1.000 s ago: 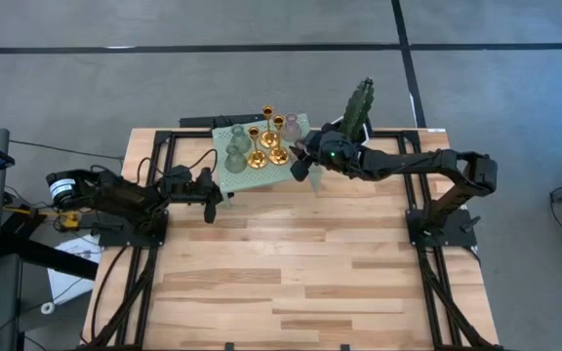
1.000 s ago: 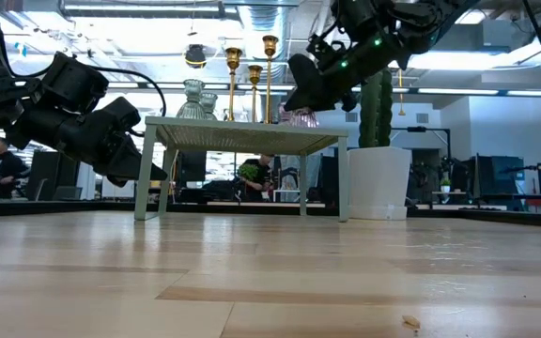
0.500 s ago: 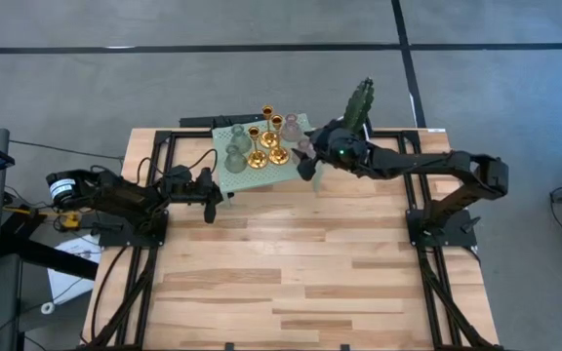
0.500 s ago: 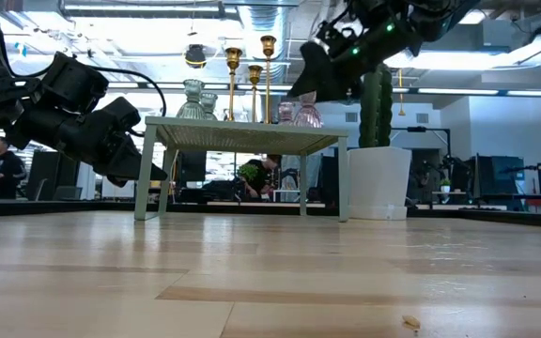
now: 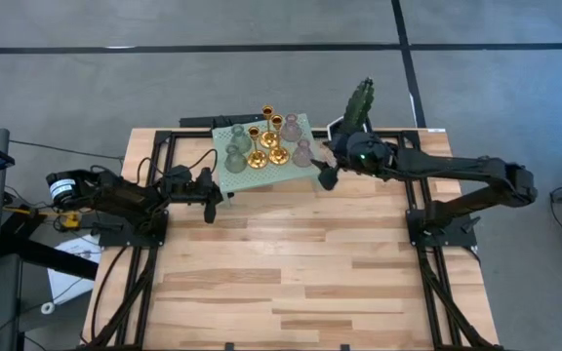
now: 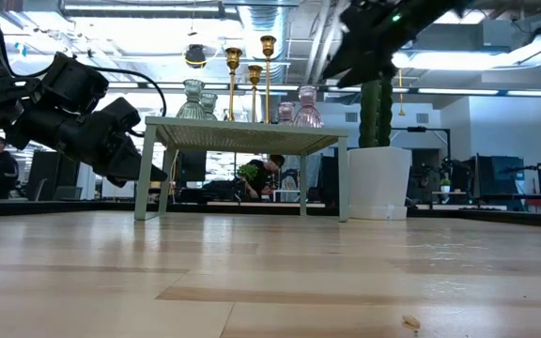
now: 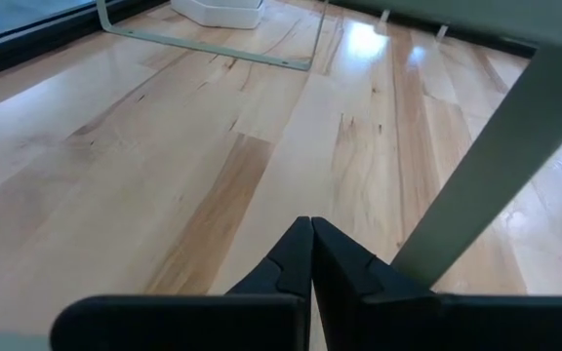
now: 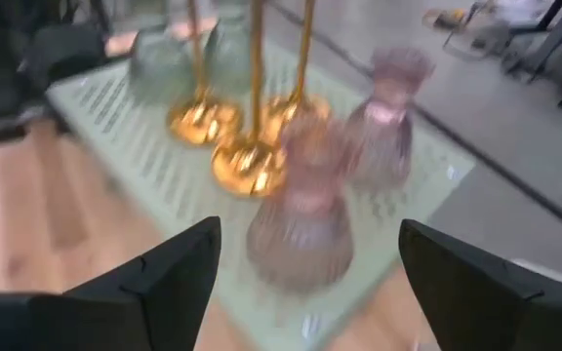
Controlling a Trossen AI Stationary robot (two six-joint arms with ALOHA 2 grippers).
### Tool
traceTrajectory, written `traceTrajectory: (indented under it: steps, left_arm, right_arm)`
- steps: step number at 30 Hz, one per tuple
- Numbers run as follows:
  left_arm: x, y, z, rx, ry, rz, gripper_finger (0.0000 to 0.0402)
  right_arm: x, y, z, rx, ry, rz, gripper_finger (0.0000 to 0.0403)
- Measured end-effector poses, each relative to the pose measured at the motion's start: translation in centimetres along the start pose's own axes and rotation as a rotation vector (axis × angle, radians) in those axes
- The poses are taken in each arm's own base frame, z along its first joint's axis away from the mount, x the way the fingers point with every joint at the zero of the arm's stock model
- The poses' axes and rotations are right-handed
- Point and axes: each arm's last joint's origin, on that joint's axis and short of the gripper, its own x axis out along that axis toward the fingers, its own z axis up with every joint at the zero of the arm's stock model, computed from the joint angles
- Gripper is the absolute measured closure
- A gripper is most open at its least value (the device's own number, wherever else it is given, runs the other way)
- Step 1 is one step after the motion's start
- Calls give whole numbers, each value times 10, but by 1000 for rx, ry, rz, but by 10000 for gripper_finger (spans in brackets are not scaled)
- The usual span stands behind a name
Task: Pick & Place candle stick holders
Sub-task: Return to Home Position
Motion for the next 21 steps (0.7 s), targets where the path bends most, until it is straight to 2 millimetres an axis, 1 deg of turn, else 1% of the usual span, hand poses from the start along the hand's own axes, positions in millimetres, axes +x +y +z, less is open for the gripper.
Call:
traceTrajectory:
  steps: [6, 10, 13, 15, 19, 20, 21]
  left_arm:
    - [0, 1, -1, 46, 10, 17, 397]
    - [-3, 9, -2, 53, 22, 64, 395]
    - [-6, 16, -5, 32, 46, 110, 395]
    - [-7, 19, -8, 14, 71, 130, 396]
    - [-10, 23, -9, -4, 80, 113, 397]
    - [-11, 23, -9, -4, 77, 113, 397]
    - [-12, 23, -8, -3, 76, 116, 397]
  right_arm:
    - [-33, 13, -11, -18, 99, 69, 122]
    - [-45, 23, -14, -32, 113, 114, 158]
    - [-49, 30, -16, -52, 117, 142, 209]
    - [-51, 33, -17, -65, 127, 153, 253]
    - [-53, 37, -20, -86, 146, 159, 355]
    - [-54, 37, -21, -93, 145, 148, 377]
    - [-55, 39, -22, -105, 143, 132, 389]
